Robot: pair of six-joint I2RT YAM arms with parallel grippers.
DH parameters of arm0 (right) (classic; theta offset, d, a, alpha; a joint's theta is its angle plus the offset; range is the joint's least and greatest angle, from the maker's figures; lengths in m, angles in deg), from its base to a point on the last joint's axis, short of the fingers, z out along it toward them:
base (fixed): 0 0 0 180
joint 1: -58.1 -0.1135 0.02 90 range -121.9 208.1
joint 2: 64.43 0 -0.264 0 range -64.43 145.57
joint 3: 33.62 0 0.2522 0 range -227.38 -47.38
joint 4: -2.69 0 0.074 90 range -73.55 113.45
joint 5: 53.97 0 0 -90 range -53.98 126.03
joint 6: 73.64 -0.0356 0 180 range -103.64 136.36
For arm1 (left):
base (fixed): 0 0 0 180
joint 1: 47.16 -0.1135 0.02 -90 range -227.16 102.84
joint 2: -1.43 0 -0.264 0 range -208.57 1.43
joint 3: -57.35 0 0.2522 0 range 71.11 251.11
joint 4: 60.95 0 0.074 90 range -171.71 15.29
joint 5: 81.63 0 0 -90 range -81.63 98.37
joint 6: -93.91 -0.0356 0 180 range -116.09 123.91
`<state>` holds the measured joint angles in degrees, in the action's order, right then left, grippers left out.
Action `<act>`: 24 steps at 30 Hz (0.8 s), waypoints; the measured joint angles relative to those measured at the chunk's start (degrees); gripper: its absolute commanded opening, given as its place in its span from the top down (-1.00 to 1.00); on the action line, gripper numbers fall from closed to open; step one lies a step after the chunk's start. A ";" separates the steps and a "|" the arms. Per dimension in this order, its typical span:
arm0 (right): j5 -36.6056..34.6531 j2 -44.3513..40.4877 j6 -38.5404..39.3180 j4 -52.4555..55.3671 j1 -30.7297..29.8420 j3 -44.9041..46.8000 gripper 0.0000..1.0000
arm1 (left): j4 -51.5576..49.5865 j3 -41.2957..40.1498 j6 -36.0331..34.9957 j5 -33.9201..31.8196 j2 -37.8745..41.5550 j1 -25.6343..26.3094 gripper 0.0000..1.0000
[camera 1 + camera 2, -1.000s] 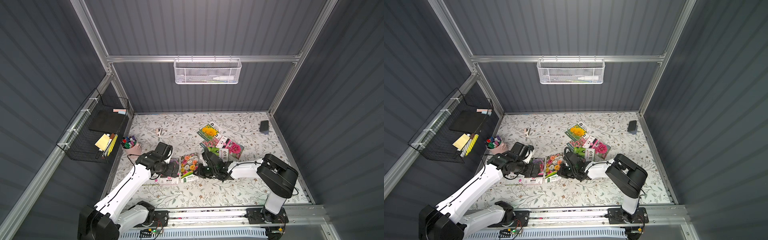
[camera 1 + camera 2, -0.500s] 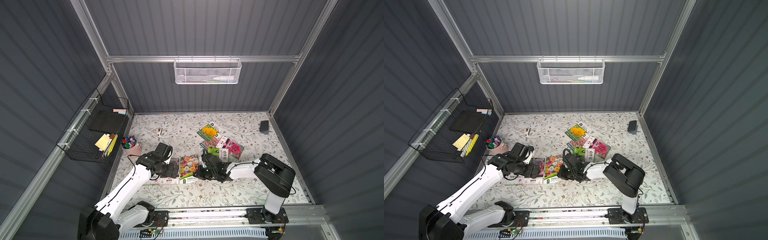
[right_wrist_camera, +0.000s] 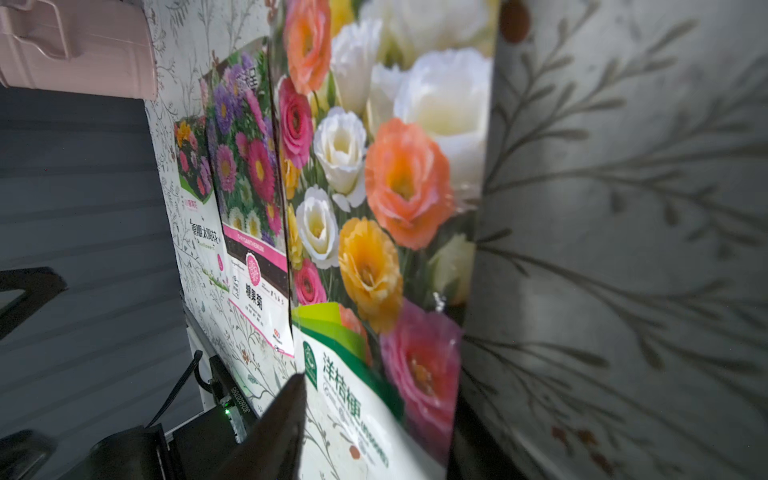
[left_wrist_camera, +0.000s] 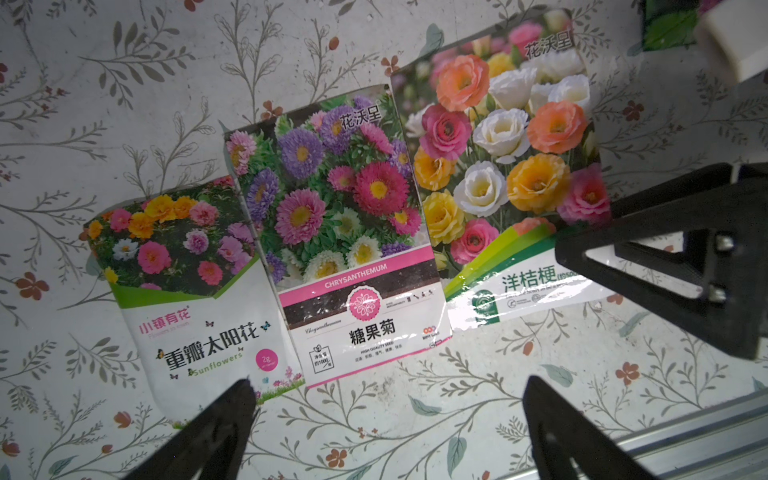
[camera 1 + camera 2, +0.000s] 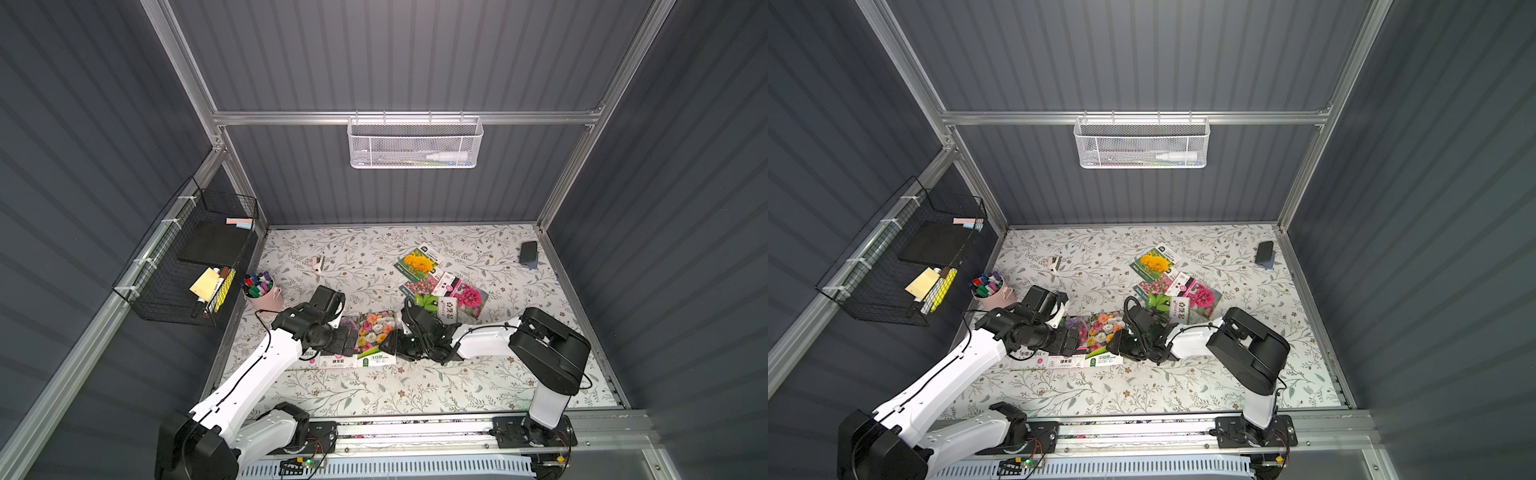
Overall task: Arrange the seed packets in a row
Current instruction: Place the seed packet at the center of the board.
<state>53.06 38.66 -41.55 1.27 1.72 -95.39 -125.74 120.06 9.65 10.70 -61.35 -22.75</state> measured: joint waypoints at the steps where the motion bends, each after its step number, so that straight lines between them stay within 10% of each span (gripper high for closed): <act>1: -0.39 -0.46 0.26 0.15 -0.07 -0.28 -0.74 | 0.00 0.00 0.00 0.00 0.00 -0.04 -0.99; 3: -0.61 -1.31 0.63 0.59 -0.09 -0.42 -0.98 | 0.00 -0.02 0.00 0.00 0.00 -0.04 -0.99; 18: -9.40 -10.78 5.33 24.44 0.22 -3.82 -0.98 | -0.26 0.46 0.11 2.58 -1.97 -0.15 -0.99; 24: -10.78 -23.50 8.74 27.50 11.08 1.42 -0.98 | 1.31 7.52 0.90 7.87 -11.47 -0.22 -0.99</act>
<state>42.29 15.16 -32.81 28.76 12.80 -93.97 -124.43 127.58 10.54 18.57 -72.83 -22.97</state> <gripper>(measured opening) 0.989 0.991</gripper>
